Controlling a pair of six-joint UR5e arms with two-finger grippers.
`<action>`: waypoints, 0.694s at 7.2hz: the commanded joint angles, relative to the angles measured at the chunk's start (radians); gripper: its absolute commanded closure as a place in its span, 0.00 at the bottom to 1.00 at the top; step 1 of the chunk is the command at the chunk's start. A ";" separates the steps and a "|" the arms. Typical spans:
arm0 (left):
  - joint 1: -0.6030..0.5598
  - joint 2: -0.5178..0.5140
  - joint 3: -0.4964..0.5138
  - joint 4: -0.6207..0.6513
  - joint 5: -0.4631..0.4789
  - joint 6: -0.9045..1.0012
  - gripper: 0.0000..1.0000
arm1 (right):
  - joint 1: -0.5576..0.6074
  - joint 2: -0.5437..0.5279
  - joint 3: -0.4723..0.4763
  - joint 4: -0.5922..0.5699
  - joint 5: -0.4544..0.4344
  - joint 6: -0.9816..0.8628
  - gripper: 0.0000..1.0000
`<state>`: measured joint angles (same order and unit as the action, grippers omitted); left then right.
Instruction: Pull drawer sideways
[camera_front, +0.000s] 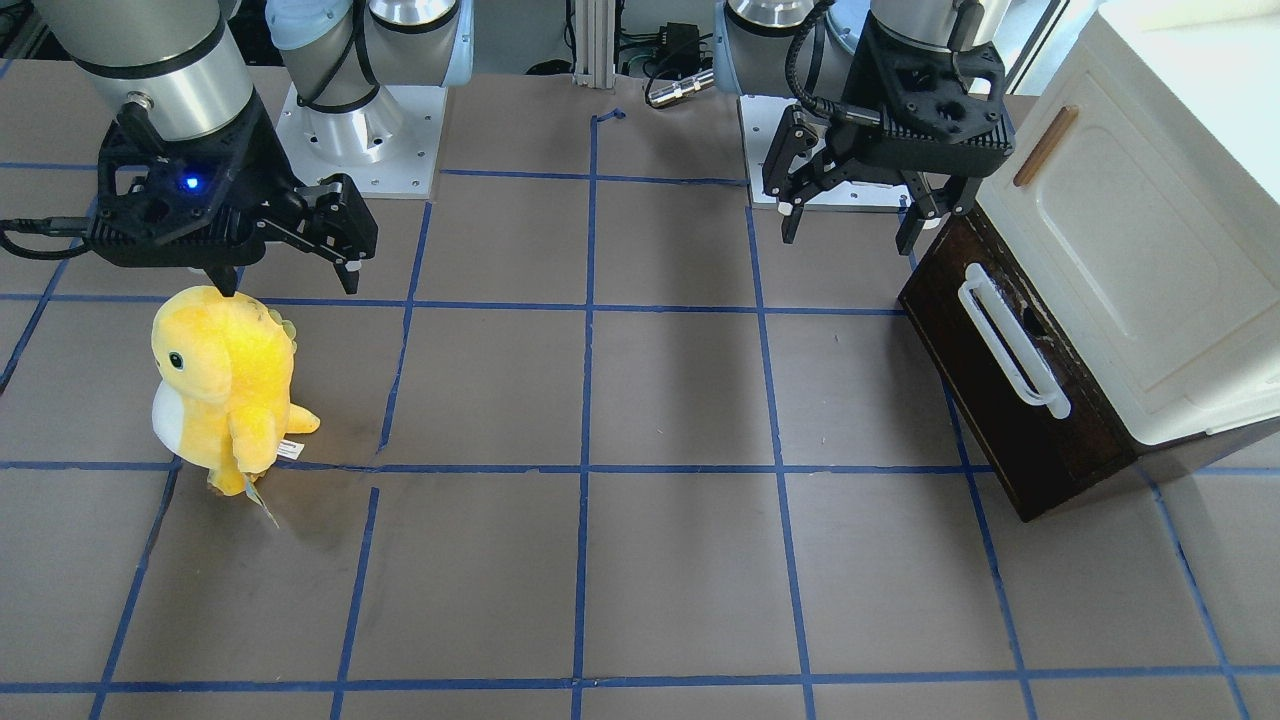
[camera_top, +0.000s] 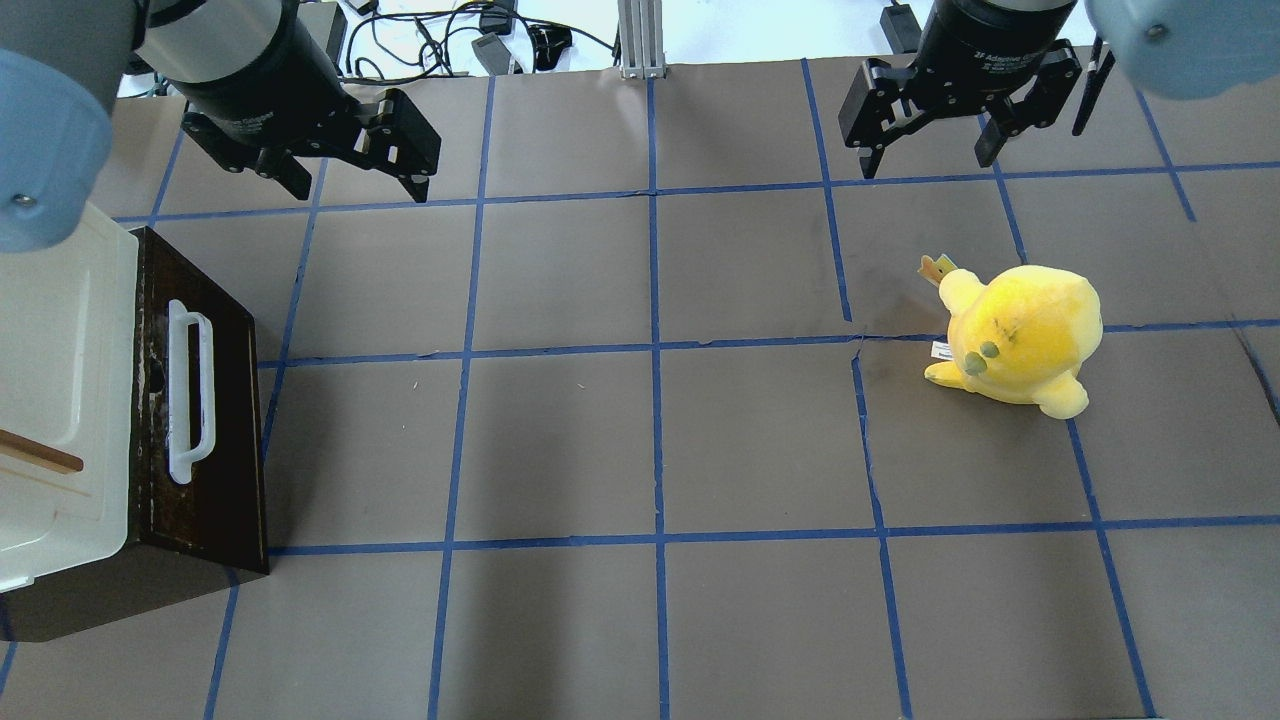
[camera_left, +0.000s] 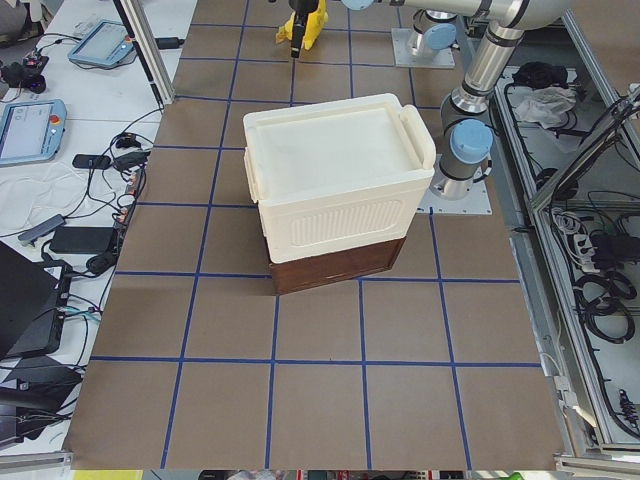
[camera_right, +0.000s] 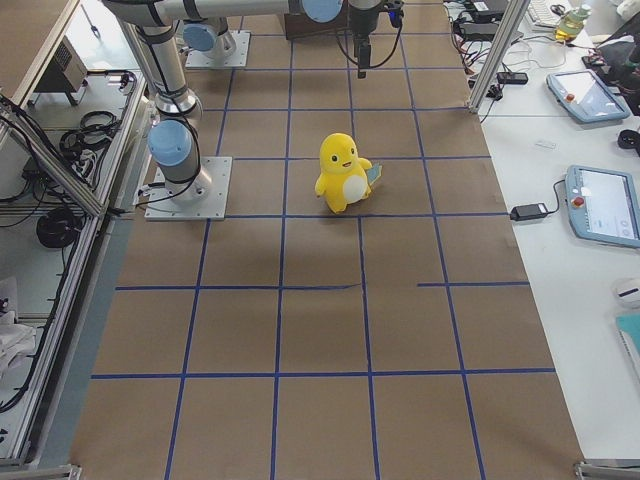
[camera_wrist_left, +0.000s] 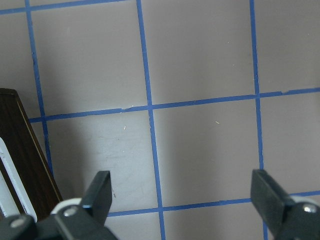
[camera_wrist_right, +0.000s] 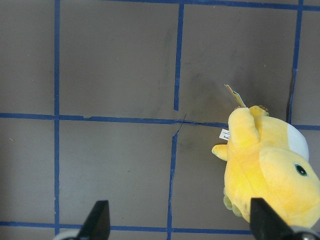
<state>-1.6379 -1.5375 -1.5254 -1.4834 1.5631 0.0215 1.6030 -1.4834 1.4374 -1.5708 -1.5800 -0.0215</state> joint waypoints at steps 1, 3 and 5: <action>0.000 -0.001 -0.001 0.000 0.002 0.000 0.00 | 0.000 0.000 0.000 0.000 0.000 0.000 0.00; -0.002 0.005 -0.012 -0.003 0.005 0.000 0.00 | 0.000 0.000 0.000 0.000 0.000 0.000 0.00; -0.002 0.004 -0.012 -0.012 0.005 -0.033 0.00 | 0.000 0.000 0.000 0.000 0.000 0.000 0.00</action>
<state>-1.6397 -1.5342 -1.5365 -1.4887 1.5673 0.0114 1.6030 -1.4833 1.4373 -1.5708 -1.5800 -0.0215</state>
